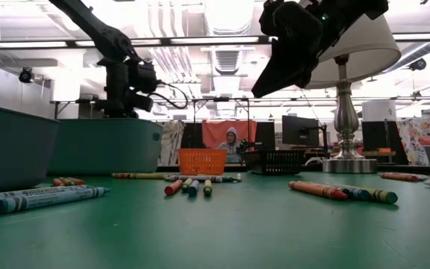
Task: Sort crayons
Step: Put the orange crayon into the green bin
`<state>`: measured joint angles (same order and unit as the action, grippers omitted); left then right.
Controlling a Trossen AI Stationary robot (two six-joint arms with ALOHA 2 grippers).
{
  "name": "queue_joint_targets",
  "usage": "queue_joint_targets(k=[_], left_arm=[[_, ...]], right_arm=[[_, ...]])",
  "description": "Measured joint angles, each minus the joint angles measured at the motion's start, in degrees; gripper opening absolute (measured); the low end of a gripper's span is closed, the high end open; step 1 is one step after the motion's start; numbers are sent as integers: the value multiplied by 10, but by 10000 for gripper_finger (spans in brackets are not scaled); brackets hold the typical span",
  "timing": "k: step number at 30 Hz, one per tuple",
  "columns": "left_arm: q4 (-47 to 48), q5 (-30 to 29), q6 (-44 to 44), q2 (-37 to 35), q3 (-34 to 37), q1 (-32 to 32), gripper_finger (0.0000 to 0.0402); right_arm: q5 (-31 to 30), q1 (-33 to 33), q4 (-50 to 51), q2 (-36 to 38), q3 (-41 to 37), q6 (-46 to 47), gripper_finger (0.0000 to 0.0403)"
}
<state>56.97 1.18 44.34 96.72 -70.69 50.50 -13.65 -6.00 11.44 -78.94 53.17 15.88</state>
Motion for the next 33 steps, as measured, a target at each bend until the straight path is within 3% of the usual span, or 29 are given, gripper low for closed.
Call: queue_joint_targets(k=[19, 33], left_arm=[[-4, -6, -13, 39, 7, 1, 1], [-12, -7, -34, 57, 1, 1, 55]], right_arm=[[0, -1, 0, 0, 0, 7, 63], [0, -1, 0, 0, 0, 7, 63]])
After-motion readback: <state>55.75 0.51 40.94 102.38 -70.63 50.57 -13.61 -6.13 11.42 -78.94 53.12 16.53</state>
